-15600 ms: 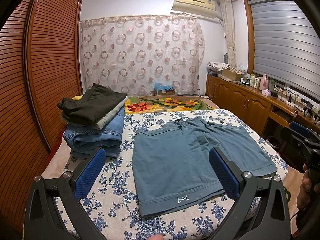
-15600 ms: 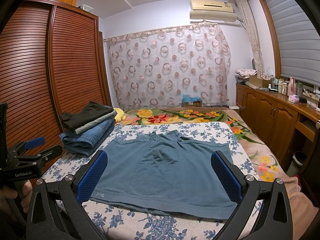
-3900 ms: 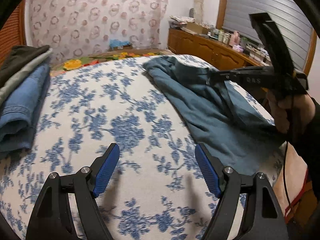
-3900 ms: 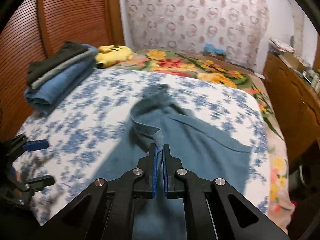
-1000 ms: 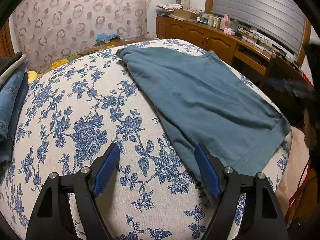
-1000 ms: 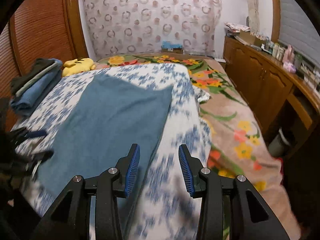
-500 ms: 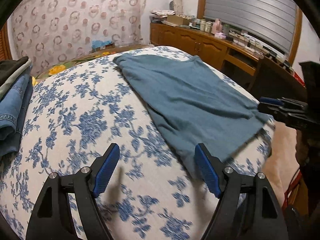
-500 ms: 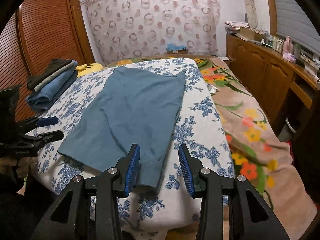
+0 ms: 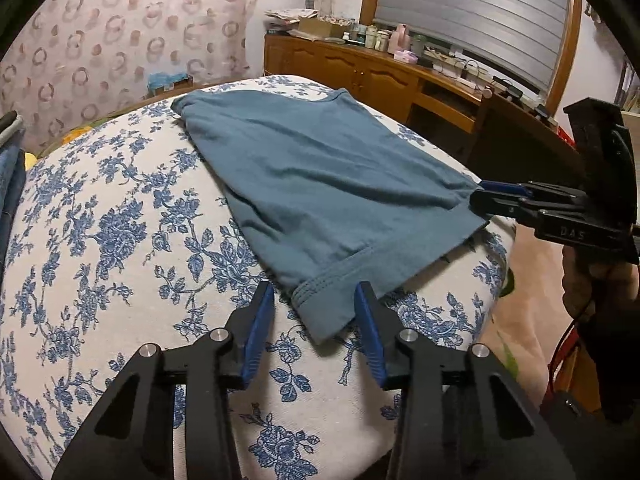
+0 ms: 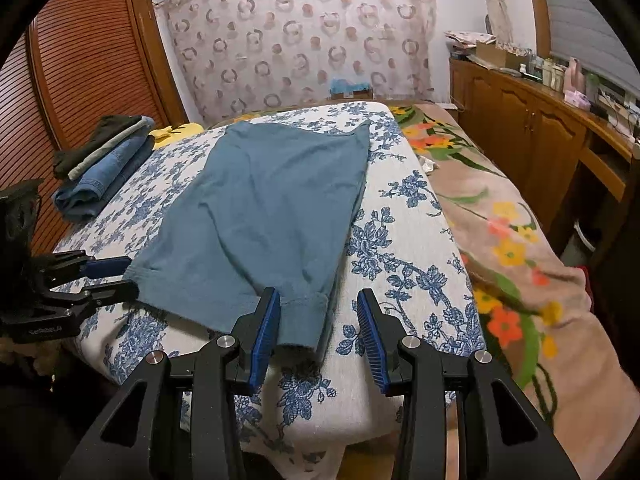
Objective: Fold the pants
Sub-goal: 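Lower the left tool to the folded shorts' hem and close it, then lift the hem with the left tool toward the right tool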
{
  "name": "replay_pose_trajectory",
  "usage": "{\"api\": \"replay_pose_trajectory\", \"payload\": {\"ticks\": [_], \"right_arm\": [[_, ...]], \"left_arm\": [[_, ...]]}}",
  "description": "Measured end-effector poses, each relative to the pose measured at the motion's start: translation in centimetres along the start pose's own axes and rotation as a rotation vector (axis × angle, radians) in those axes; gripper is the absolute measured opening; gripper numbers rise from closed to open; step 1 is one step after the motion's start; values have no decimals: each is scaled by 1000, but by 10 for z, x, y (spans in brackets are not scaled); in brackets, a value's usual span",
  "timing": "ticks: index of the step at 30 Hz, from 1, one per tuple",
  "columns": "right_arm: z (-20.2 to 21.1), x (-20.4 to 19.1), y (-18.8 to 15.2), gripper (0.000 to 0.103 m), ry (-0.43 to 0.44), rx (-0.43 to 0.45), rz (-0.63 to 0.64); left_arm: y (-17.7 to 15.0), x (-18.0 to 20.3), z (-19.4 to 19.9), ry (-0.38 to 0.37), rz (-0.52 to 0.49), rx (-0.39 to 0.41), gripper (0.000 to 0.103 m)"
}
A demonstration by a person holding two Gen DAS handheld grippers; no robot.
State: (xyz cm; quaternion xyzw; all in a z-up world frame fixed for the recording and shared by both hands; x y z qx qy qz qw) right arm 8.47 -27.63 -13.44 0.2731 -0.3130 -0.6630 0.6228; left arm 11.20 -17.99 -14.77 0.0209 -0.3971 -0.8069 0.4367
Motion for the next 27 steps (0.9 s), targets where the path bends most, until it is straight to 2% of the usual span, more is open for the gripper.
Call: {"api": "replay_pose_trajectory", "payload": {"ticks": [4,7,15,27], "right_arm": [[1,-4,-1,42,9,1,2],[1,-5,-2,42,8,1,1],[5,-4,-2,42,10,7,-5],[-12,-12,-5,42,-1,-27,27]], "left_arm": [[1,2,-1,-19,5,4,24],[3,-1,4,-21,19,29,18],[1,1,8,-21,15,27,18],[-1,-3,1,-9,21,1,20]]}}
Point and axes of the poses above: each gripper's, at about its wrist camera, not at the fingertips, and z roughly against the way its jaws point, x to its right, y to its top, the point moved 8 cm from there along -z, roughly the way its jaws point, and after that the axes turned 15 degrees about -y, right-handed, at the moved point
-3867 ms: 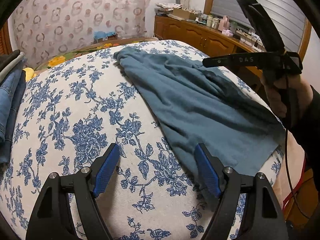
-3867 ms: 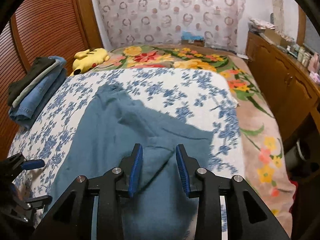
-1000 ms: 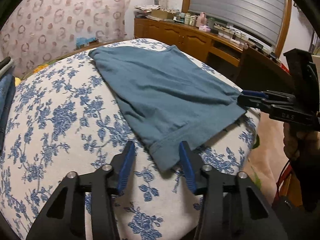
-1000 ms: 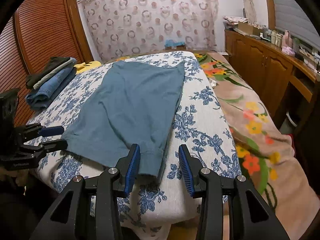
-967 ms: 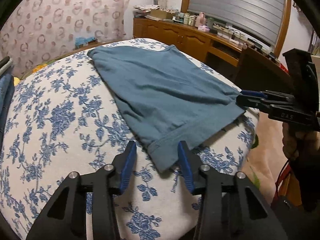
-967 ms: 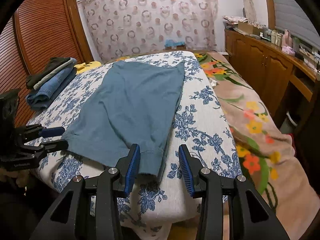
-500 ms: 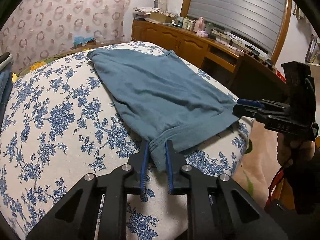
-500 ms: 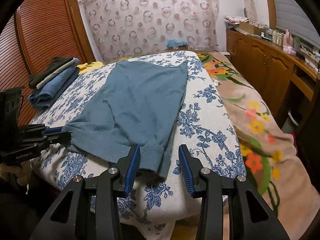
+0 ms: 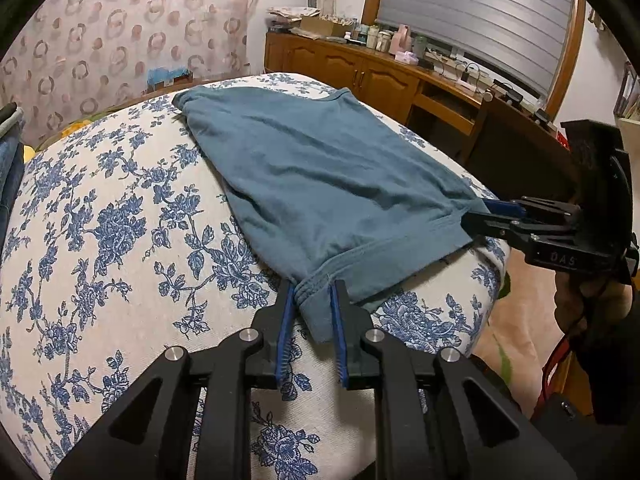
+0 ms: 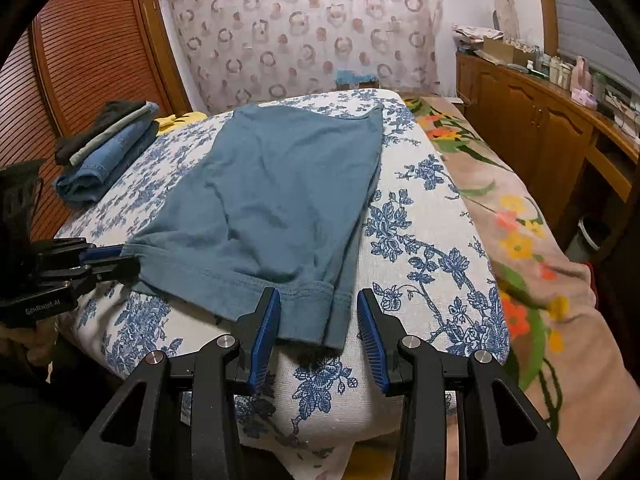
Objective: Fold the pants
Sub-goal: 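Lift the hem with the left tool toward the right tool, then hold the hem up with the left tool and carry it over the shorts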
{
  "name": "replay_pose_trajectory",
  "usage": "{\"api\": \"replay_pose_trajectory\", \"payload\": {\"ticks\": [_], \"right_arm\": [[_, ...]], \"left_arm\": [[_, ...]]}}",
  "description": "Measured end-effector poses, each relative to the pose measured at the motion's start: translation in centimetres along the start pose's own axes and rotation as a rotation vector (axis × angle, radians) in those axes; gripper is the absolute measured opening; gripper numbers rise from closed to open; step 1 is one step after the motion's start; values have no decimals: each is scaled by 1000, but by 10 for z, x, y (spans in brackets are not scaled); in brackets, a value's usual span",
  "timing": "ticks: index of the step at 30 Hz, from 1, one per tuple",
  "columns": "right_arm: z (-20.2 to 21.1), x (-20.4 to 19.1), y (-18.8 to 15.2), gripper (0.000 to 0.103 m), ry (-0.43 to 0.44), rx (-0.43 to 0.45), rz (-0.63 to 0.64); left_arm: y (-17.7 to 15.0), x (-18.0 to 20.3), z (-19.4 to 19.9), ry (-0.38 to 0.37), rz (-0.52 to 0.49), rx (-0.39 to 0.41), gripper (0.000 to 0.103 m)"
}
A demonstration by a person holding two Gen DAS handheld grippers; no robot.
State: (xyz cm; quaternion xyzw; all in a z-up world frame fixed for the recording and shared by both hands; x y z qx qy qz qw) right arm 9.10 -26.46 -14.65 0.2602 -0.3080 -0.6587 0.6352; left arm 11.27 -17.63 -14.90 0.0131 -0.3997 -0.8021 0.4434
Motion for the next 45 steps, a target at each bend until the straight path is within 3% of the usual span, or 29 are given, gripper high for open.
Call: {"api": "replay_pose_trajectory", "payload": {"ticks": [2,6,10,14,22,36,41,45], "right_arm": [[0,-3,1,41,-8,4,19],[1,-10,1,25,15,6,40],[4,-12,2,16,30,17,52],[18,-14,16,16,45,62,51],[77,-31,66,16,93,229,81],[171,-78,123,16,201,456,160],[183,-88,131,16,230,492,182],[153,-92,128,16,245,446,199]], "left_arm": [[0,-1,0,-1,5,1,22],[2,-2,-2,-7,4,1,24],[5,0,-1,-10,-10,-4,15],[19,8,17,-23,-30,36,12],[69,25,104,-22,-89,226,12],[103,24,222,85,-164,448,11],[104,8,239,120,-157,478,11],[96,-17,226,132,-119,448,11]]}}
Point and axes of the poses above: each gripper's, at about its wrist camera, not at the fingertips, and z roughly against the way its jaws point, x to its right, y to its top, the point moved 8 cm from there along -z, roughly the way its jaws point, and after that the axes turned 15 degrees about -y, right-handed, at the moved point
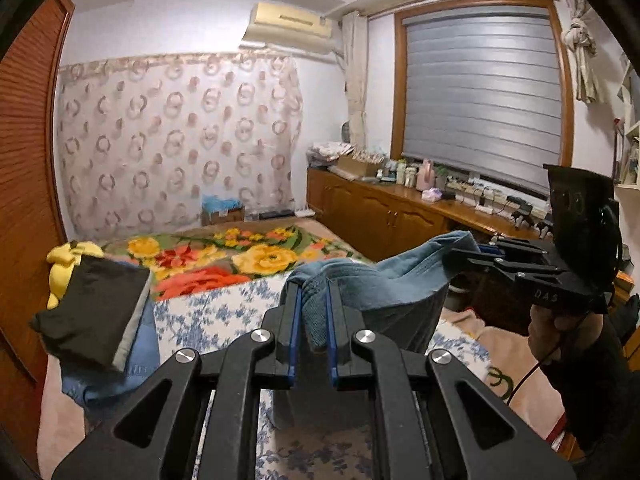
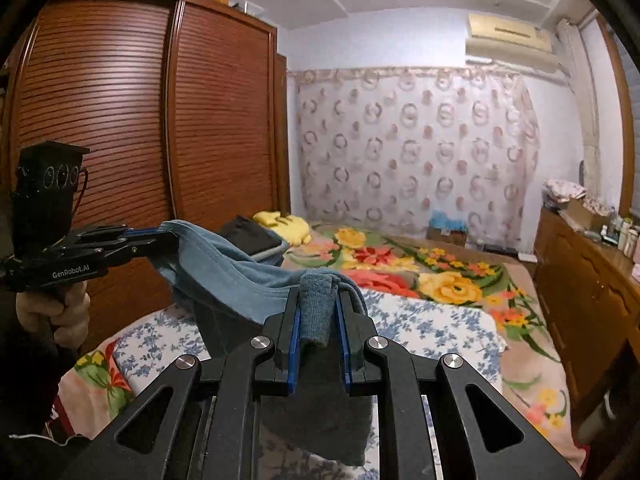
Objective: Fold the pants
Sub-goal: 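Hold the hem up with the left tool and carry it over the shorts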
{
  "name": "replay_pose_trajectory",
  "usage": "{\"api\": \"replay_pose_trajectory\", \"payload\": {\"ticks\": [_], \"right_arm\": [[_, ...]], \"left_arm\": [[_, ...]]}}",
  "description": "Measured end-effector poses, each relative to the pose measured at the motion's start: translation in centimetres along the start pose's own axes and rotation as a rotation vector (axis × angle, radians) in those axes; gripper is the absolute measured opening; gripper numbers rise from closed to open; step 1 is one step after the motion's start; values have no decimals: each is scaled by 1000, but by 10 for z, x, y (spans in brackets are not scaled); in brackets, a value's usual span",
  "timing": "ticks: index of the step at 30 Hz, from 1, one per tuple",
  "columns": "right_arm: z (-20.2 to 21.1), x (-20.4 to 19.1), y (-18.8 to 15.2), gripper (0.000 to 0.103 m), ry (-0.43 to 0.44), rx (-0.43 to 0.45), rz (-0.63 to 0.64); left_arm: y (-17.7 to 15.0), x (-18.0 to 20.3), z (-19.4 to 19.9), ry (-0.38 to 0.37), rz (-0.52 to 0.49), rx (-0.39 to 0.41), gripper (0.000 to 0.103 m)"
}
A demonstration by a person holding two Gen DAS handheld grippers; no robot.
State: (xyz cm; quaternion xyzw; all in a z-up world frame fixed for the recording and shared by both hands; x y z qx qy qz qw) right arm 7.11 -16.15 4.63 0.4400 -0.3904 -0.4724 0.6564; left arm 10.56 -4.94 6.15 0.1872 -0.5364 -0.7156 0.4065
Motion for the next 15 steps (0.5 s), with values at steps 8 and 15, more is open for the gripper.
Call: {"api": "replay_pose_trajectory", "payload": {"ticks": [8,15], "right_arm": [[-60,0,-25,16,46,-145,20],[-109,-12,-28,16,73,-232,24]], "left_arm": [[-56,-45,-45,22,97,-110,11],[-88,-72,-73,24,182,-164,11]]}}
Point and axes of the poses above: each gripper's, at about its wrist camera, not at the fingertips, and z roughly against the way its jaws point, x to its right, y to its top, the point moved 8 cm from there along -z, roughly the way its jaws point, and after that the axes turned 15 degrees about -y, right-handed, at the moved point
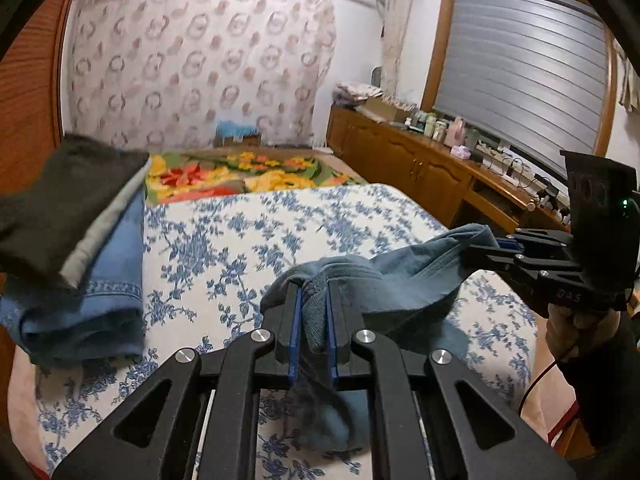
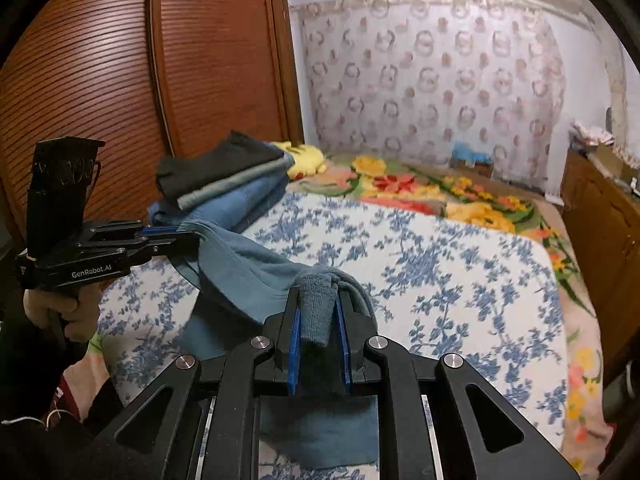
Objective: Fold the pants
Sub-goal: 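Hold the hem up with the left tool and carry it over the shorts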
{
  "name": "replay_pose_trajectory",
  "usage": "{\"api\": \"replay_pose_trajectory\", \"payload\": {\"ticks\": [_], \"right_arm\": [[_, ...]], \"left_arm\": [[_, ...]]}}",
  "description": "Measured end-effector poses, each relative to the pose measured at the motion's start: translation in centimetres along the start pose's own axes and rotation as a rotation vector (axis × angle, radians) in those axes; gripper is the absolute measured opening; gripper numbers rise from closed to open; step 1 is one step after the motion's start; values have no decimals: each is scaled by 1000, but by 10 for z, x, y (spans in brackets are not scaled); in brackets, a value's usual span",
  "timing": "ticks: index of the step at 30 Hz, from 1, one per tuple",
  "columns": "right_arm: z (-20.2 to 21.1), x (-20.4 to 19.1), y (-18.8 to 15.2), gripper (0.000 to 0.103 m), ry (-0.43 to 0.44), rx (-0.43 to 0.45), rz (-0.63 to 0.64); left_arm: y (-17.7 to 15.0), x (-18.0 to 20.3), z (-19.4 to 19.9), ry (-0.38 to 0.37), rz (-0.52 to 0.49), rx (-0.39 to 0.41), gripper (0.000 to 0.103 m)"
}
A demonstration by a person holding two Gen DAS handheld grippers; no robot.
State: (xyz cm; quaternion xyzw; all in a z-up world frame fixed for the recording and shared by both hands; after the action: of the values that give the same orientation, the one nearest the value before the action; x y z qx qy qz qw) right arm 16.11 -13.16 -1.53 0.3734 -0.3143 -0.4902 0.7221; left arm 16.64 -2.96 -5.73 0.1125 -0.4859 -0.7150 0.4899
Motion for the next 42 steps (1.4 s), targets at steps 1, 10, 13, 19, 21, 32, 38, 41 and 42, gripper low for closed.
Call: {"api": "replay_pose_trajectory", "payload": {"ticks": [1,10,13,19,21,32,38,41,42], "right_arm": [[-6,0,1,16,1,-9,3],[-85,20,69,16,-54,-26,80],[-88,32,121,15,-104,48,72],[-56,43,211,15,-150,206,41],[-46,39,216,15,-149,221,40],[-44,8,96,15,-113,63,66],[-33,0,45,15,-77,-29,30],[-21,-5,29,16,-59,-47,8],[-13,-5,21,16,-54,-47,7]], "left_arm": [[2,-4,-3,2,4,-4,11],[64,-47,-43,75,-41,-20,11],[112,-52,-40,115,-82,28,11],[190,-28,-1,175,-193,161,11],[193,-23,11,176,-204,180,11],[61,-7,-4,128,-179,-2,11],[8,5,2,76,-101,-29,11],[-12,16,8,63,-90,-43,11],[-19,21,11,60,-88,-45,11]]}}
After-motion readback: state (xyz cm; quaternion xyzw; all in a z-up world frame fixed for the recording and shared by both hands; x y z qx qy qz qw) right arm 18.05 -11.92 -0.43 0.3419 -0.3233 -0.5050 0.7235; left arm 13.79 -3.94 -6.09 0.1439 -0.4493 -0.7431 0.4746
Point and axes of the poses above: each gripper's, at about its wrist camera, not at the fingertips, and z roughly against the way its jaws point, x to its right, y to its top, the point moved 8 cm from there along -z, roughly the way its jaws point, and after that the axes turned 15 degrees about -y, right-handed, at the moved point
